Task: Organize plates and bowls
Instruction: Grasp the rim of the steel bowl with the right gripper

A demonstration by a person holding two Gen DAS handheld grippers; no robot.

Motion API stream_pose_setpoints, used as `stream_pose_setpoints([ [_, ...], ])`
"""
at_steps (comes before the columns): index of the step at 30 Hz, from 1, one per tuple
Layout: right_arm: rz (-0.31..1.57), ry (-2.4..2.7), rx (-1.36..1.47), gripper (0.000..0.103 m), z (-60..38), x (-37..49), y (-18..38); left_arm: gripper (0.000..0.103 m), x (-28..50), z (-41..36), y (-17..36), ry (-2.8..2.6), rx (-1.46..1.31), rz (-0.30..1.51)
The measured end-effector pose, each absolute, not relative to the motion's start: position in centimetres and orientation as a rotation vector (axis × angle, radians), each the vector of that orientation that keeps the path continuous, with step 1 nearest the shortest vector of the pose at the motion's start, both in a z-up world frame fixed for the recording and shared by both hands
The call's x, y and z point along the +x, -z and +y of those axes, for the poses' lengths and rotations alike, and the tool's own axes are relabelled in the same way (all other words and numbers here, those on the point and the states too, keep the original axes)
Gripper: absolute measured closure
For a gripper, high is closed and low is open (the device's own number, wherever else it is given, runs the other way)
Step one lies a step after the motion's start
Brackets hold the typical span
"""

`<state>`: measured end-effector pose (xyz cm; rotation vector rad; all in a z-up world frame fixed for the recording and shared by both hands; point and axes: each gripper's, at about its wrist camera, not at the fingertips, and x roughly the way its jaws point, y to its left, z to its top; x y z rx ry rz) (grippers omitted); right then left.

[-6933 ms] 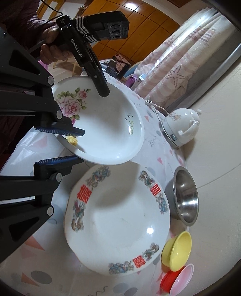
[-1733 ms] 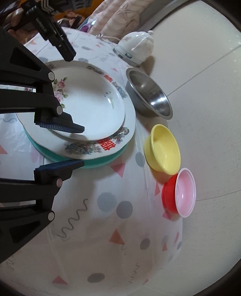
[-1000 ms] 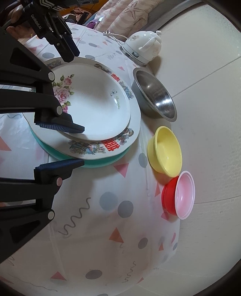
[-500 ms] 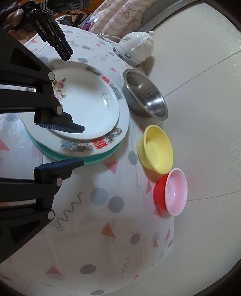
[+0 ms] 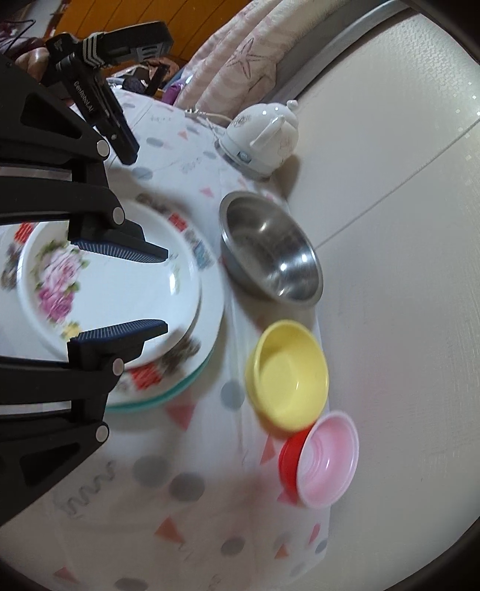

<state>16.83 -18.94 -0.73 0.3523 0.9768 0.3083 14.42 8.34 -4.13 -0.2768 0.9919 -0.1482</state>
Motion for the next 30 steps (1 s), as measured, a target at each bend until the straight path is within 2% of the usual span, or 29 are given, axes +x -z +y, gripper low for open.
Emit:
stream_pose_setpoints([
  [9, 0.986, -0.343, 0.419, 0.071, -16.7, 21.5, 1.0, 0.054, 17.7, 8.9, 3.2, 0.142, -0.273, 0.954],
  [14, 0.998, -0.314, 0.450, 0.071, -16.2, 24.2, 1.6, 0.056, 20.4, 8.9, 3.0, 0.139, -0.290, 0.940],
  [17, 1.005, -0.293, 0.469, 0.071, -16.3, 25.4, 2.2, 0.063, 22.0, 8.8, 3.0, 0.143, -0.295, 0.938],
  [30, 1.045, -0.259, 0.525, 0.072, -16.4, 28.4, 4.6, 0.063, 28.2, 7.4, 4.4, 0.144, -0.324, 0.950],
])
